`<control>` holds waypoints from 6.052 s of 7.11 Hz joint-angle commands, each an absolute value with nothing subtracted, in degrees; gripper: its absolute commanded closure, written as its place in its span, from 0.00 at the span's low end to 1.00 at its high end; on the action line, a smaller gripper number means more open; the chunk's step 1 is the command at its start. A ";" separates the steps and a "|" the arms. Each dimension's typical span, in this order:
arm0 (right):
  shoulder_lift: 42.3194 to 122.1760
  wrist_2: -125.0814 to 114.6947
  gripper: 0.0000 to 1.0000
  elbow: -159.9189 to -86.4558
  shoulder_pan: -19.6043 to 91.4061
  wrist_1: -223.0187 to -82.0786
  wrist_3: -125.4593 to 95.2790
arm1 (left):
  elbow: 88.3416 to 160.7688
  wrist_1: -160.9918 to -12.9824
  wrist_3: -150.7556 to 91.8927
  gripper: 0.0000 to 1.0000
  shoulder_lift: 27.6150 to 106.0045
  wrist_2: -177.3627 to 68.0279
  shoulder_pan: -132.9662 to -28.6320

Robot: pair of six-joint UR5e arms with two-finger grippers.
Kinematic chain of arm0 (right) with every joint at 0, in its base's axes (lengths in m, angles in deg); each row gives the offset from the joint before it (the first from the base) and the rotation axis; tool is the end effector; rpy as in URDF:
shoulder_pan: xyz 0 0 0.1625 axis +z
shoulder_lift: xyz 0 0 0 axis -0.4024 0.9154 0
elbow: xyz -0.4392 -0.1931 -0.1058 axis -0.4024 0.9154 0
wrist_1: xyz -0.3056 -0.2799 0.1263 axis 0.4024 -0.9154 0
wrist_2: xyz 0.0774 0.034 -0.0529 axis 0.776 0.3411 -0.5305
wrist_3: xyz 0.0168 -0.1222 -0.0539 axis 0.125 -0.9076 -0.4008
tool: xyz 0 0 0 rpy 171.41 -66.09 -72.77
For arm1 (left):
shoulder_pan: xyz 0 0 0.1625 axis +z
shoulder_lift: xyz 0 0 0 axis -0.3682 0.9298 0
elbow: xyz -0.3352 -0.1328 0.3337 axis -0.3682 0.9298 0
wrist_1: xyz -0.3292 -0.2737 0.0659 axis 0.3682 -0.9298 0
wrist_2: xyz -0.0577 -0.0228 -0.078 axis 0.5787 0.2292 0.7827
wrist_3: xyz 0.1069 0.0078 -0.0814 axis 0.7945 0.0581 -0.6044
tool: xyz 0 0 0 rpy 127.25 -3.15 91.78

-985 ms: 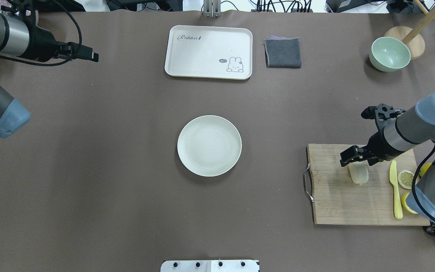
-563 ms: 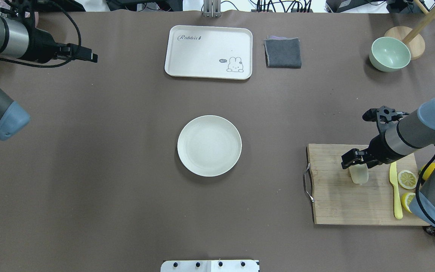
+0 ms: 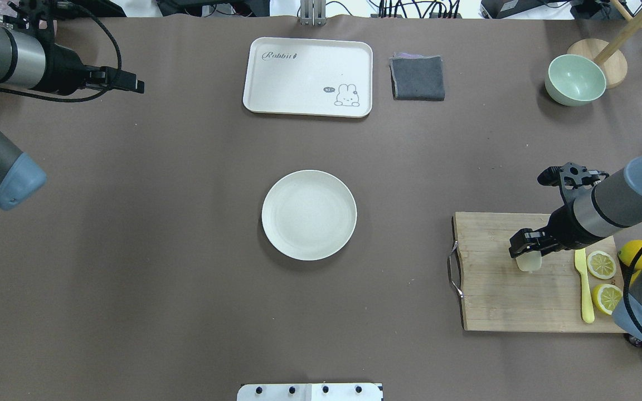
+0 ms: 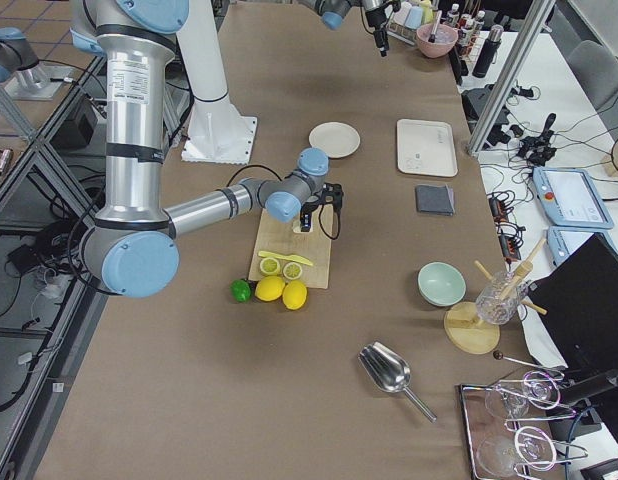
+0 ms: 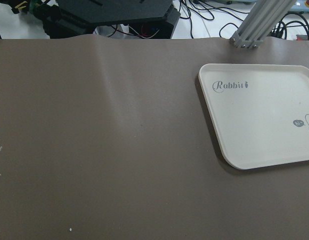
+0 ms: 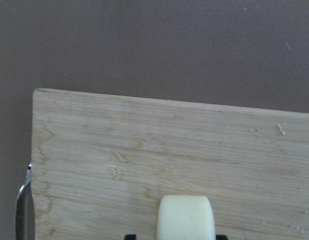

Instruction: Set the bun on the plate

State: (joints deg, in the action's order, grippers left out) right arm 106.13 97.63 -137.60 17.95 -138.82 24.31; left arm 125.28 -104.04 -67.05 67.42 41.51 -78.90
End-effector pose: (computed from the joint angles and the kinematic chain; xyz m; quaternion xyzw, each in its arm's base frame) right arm -0.3489 -0.3836 0.5736 -0.0250 -0.4378 -0.0475 0.8975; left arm 0.3198 -0.6290 0.4292 0.2493 0.5023 -0.0123 0.8279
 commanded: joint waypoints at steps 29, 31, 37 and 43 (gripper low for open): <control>66.14 73.65 0.00 -123.44 4.29 -139.43 32.04 | 121.30 -105.48 -66.91 0.02 70.06 39.37 -78.36; 67.45 84.64 0.00 -123.09 13.83 -139.78 31.87 | 119.82 -100.70 -65.69 0.02 71.12 39.90 -82.83; 71.94 101.59 0.00 -120.81 40.12 -157.48 2.47 | 106.64 -81.23 -48.45 0.02 78.40 54.57 -104.02; 83.53 107.13 0.00 -120.72 57.29 -165.45 -23.50 | 102.14 -72.13 -29.03 0.02 74.66 62.40 -113.97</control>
